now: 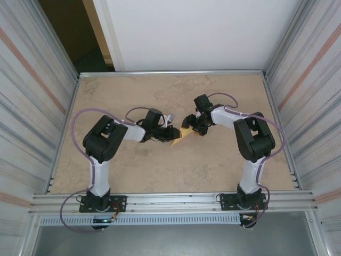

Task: Fold a paper plane with a square sheet of paper (pick it up from the middle)
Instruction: Fold the wing for the fifth time at the center of the table.

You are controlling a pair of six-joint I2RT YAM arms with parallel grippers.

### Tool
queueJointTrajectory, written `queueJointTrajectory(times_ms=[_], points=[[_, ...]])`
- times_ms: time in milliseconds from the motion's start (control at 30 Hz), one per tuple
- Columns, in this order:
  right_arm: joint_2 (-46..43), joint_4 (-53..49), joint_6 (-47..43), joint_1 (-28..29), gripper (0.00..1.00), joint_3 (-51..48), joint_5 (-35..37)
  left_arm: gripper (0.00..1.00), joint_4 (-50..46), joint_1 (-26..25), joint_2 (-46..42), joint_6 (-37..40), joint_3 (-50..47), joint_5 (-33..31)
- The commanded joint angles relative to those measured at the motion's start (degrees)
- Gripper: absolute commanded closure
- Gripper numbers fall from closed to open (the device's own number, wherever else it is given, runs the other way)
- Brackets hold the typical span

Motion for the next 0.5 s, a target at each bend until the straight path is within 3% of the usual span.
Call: queueJointTrajectory(times_ms=[0,200,467], points=[[7.29,-0.02,0.77,1.03,0.33,-2.65,4.98,0.78,-1.90,0.29,-2.05,3.52,-1.08,-1.07],[7.62,-0.07,0.84,1.05,0.33,-2.74,5.34,0.71,-4.85,0.45,-5.98,7.35,-1.63,-2.33],[7.65,0.24,0.87,1.05,0.33,-3.15,5.16,0.70,-8.35,0.41,-8.89,11.20,-2.39,-4.31]])
